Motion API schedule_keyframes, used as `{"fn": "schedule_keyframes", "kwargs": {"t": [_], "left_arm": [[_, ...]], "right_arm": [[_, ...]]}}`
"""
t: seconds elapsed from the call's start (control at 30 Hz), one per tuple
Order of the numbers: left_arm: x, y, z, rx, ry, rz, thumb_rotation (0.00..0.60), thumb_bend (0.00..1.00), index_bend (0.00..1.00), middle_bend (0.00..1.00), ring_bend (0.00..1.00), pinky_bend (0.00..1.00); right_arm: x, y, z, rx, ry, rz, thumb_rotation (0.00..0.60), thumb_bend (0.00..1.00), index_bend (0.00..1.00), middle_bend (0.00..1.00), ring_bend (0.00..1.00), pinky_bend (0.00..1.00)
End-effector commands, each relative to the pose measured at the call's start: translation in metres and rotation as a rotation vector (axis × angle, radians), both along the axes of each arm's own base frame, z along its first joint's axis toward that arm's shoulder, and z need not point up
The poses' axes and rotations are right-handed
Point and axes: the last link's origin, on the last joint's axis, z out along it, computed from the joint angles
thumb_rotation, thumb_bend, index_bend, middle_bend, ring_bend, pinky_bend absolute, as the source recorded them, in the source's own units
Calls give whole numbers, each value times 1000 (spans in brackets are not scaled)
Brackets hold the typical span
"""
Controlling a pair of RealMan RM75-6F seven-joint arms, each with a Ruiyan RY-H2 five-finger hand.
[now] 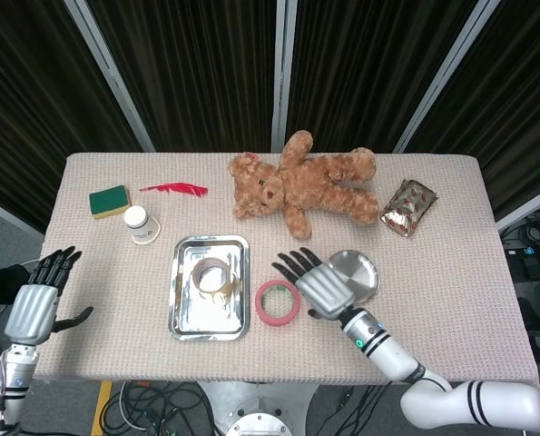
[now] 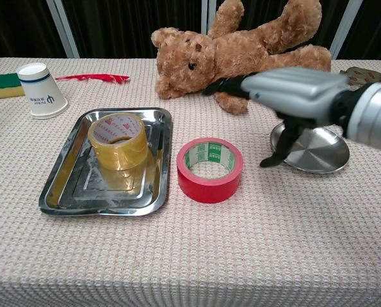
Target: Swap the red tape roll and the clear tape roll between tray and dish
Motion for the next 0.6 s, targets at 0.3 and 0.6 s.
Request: {"fn": "schedule_keyframes", "kwargs": {"t": [0.3, 0.6], "left_arm": [[95, 61, -48, -306, 35, -244, 600, 142, 44, 27, 0, 90], [138, 104, -92, -450, 76, -295, 600, 142, 41, 10, 0, 90]], "right_arm": [[-122, 25, 134, -361, -120, -282, 600, 0, 0, 0, 0, 0], [-171, 37, 162, -443, -202, -393, 600, 0, 0, 0, 0, 0]]}}
